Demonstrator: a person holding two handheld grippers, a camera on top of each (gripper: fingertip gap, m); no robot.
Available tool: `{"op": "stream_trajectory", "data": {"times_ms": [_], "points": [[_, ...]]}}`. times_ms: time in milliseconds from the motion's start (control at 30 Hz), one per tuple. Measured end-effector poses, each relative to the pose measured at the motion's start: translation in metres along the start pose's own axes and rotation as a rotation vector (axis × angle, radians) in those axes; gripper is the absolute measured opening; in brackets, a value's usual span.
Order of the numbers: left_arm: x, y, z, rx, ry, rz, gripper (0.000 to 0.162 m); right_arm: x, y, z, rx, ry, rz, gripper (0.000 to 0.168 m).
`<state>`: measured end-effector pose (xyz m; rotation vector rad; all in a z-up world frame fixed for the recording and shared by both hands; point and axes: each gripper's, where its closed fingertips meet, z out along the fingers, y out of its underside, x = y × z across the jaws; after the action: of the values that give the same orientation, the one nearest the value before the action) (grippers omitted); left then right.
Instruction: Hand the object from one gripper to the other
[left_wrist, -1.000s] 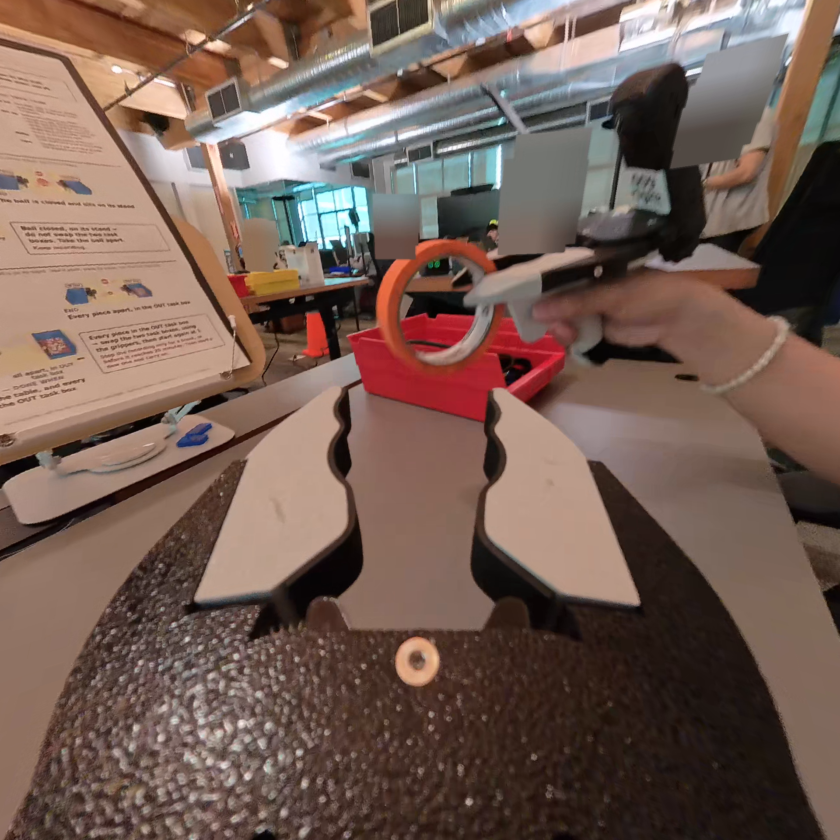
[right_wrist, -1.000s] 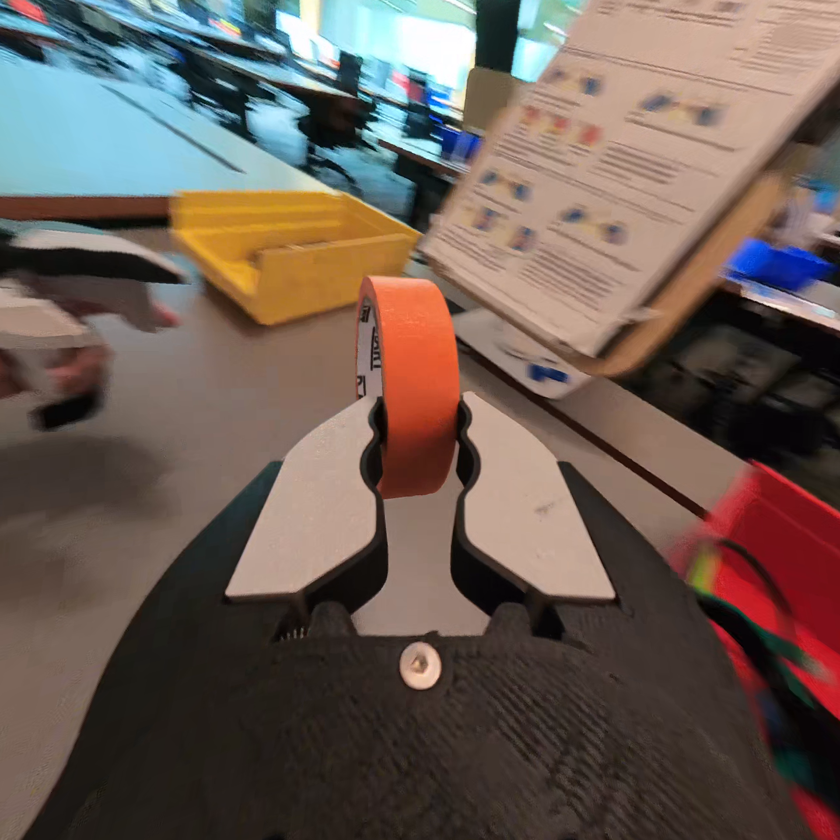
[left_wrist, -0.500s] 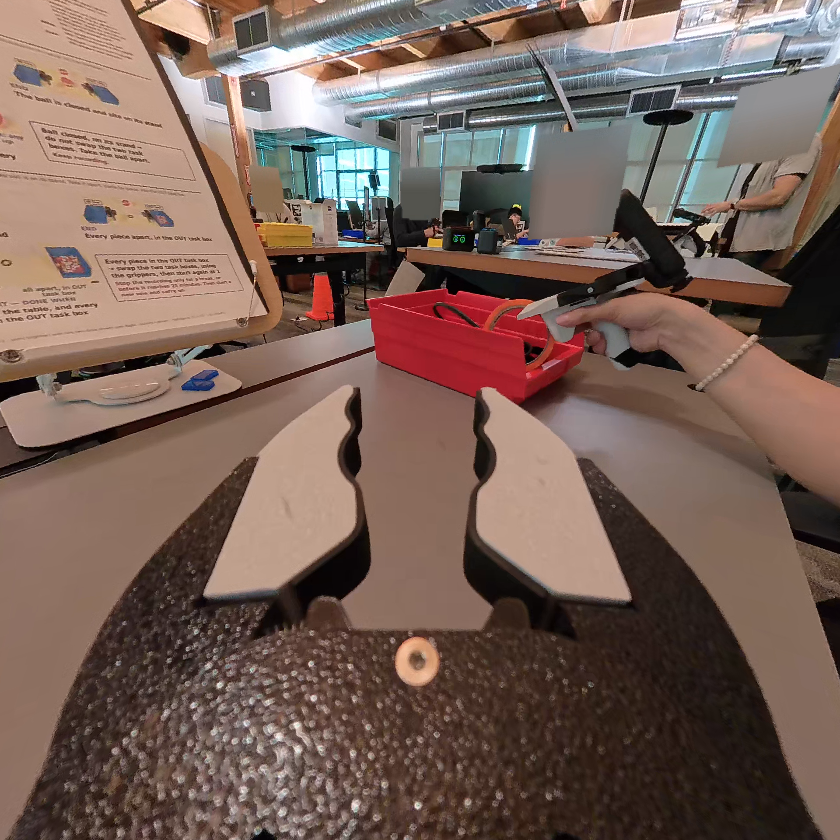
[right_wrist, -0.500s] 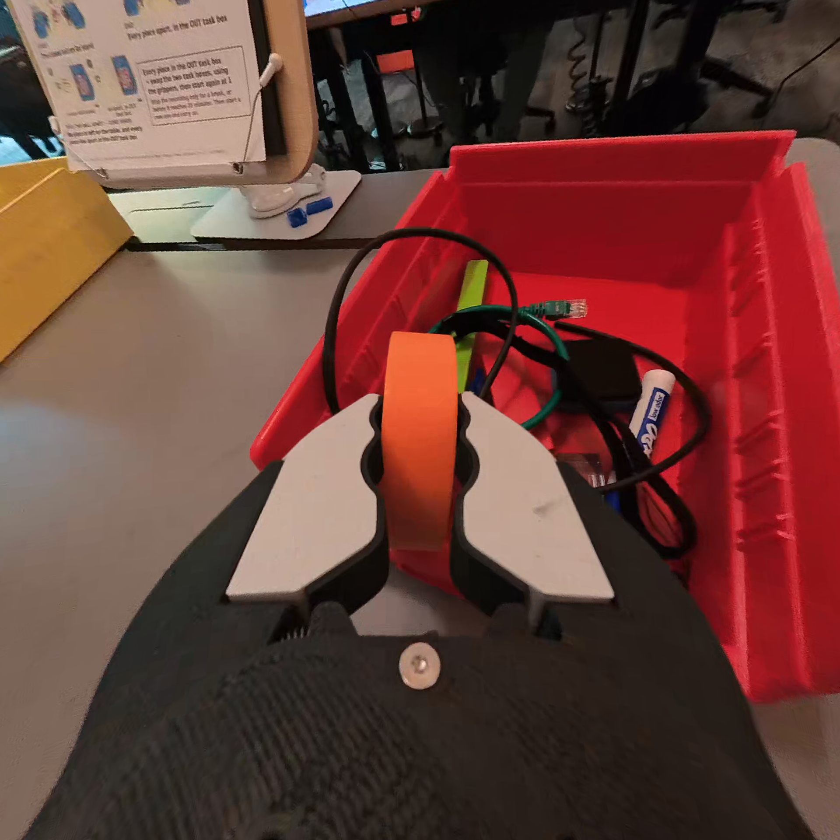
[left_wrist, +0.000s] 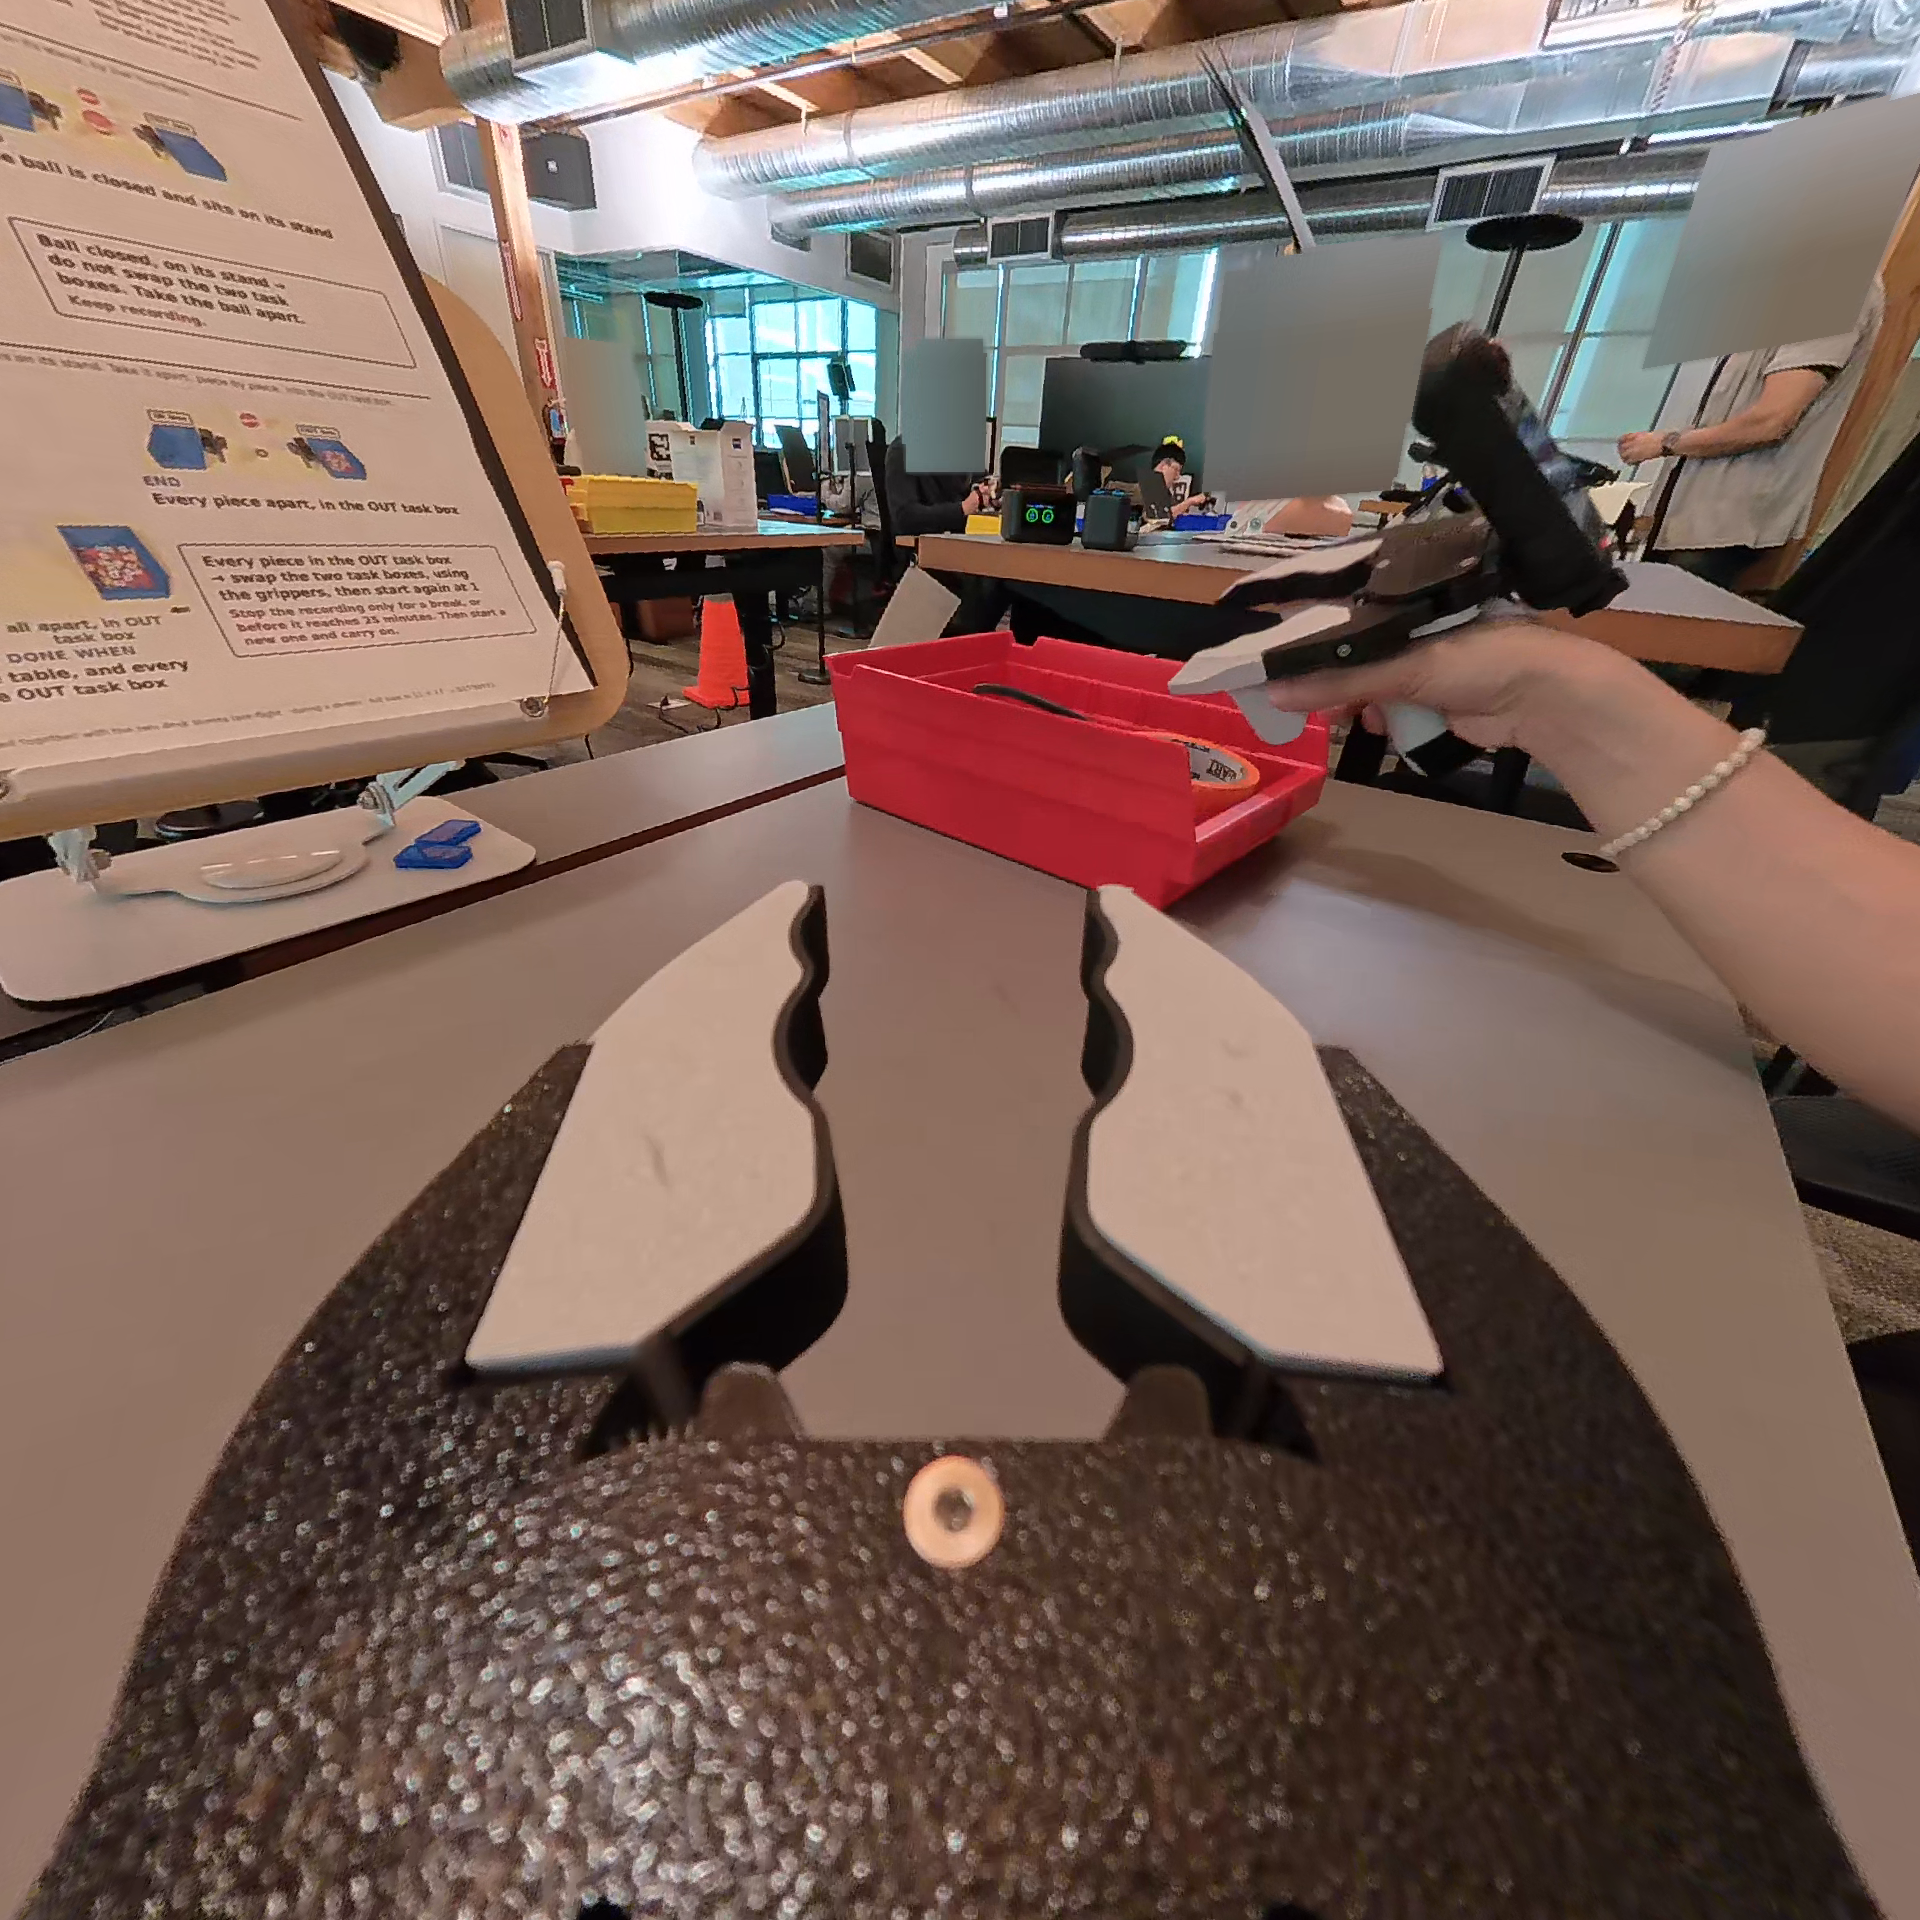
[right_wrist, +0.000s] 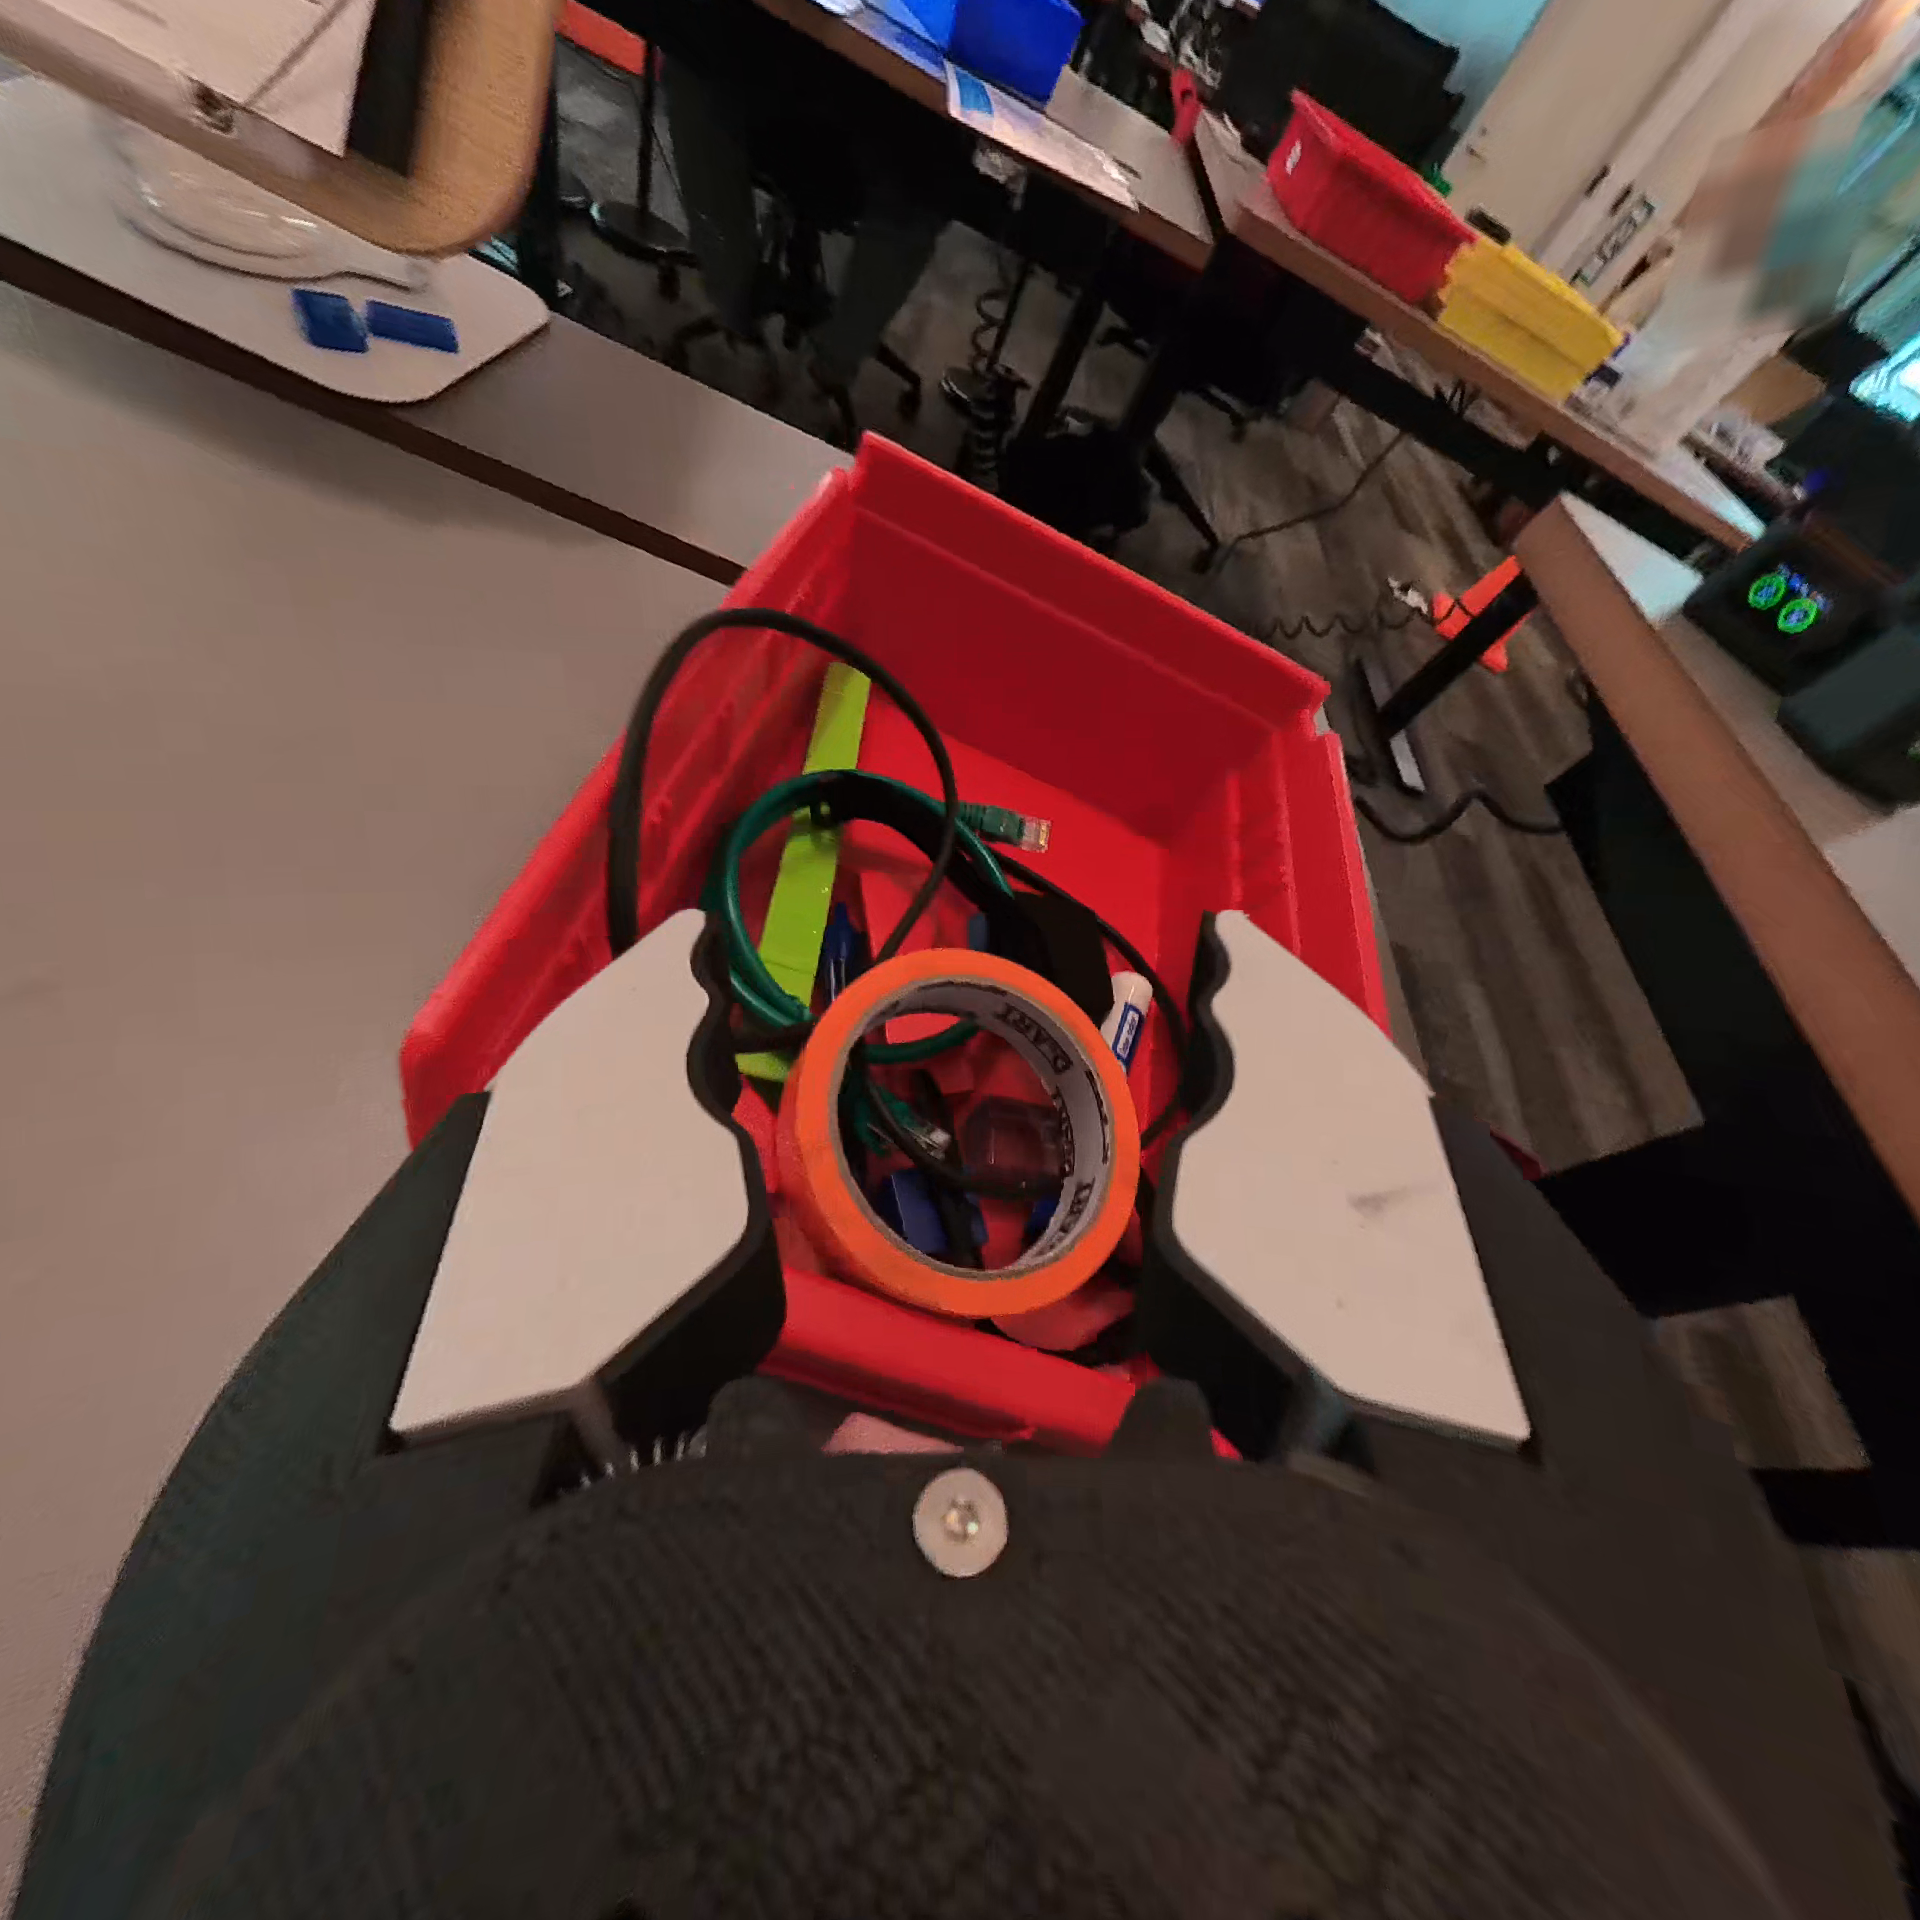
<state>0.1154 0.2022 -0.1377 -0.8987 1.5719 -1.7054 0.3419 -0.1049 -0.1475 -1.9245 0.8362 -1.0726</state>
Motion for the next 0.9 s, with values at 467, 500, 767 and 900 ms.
{"op": "stream_trajectory", "data": {"times_ms": [467, 500, 767, 900], "points": [[-0.181, -0.014, -0.128, -0.437, -0.667, -0.035, 0.041, -0.070, -0.068, -0.037, 0.257, -0.209, -0.139, 0.076], [-0.202, -0.008, -0.136, -0.537, -0.678, -0.037, 0.039, -0.073, -0.069, -0.038, 0.261, -0.221, -0.145, 0.076], [-0.322, 0.058, -0.154, -1.164, -0.608, -0.072, 0.031, -0.101, -0.073, -0.039, 0.274, -0.324, -0.149, 0.075], [-0.331, 0.086, -0.145, -1.236, -0.549, -0.205, 0.029, -0.105, -0.069, -0.037, 0.259, -0.332, -0.174, 0.075]]}}
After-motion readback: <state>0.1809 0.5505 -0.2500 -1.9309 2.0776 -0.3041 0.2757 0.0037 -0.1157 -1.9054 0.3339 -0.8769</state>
